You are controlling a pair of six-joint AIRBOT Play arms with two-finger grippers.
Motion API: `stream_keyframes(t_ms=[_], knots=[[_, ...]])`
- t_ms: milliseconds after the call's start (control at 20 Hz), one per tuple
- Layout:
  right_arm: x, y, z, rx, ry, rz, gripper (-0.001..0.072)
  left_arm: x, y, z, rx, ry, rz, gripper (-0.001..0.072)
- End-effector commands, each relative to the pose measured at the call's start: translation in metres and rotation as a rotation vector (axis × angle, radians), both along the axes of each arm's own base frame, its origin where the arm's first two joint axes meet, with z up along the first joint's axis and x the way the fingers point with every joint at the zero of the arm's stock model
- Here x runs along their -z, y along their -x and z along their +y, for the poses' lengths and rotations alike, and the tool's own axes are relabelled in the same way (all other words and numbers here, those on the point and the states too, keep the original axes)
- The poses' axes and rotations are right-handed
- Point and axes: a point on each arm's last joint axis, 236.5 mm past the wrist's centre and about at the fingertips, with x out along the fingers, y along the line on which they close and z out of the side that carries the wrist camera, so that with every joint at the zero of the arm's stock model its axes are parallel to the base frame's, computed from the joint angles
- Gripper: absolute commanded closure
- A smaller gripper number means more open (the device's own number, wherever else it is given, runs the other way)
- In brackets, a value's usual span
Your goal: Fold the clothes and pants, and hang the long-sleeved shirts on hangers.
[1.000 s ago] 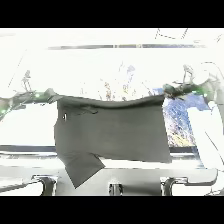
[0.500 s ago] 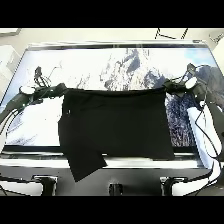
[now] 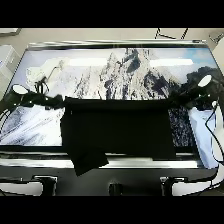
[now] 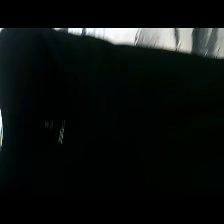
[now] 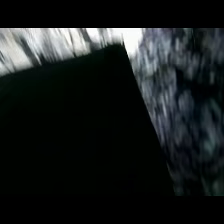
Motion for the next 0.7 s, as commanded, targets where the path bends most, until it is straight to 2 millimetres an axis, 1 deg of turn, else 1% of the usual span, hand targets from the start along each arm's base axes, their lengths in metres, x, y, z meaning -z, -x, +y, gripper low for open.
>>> stream_keyframes(t_ms=[0,50,150,350,500,550,600,650], knots=[[0.019,0.079,0.006,-0.111,-0.011,0.289,0.0672,0.026,0.075,0.002,0.093,-0.018,0.241,0.0683],[0.025,0.084,-0.001,-0.113,0.019,0.307,0.0672,0.032,0.083,0.007,0.089,-0.035,0.275,0.0683],[0.028,0.087,-0.012,-0.121,0.069,0.312,0.0672,0.031,0.089,0.012,0.092,-0.033,0.296,0.0683],[0.029,0.079,-0.015,-0.117,0.082,0.28,0.0672,0.034,0.09,0.009,0.1,-0.035,0.302,0.0683],[0.035,0.08,-0.014,-0.111,0.08,0.28,0.067,0.039,0.09,0.009,0.097,-0.033,0.313,0.0682],[0.035,0.08,-0.014,-0.11,0.08,0.278,0.0653,0.039,0.089,0.008,0.094,-0.028,0.311,0.0677],[0.03,0.079,-0.016,-0.107,0.081,0.272,0.0514,0.034,0.089,0.009,0.098,-0.021,0.314,0.0566],[0.022,0.078,-0.019,-0.107,0.076,0.265,0.0387,0.028,0.091,0.012,0.103,-0.013,0.322,0.0315]])
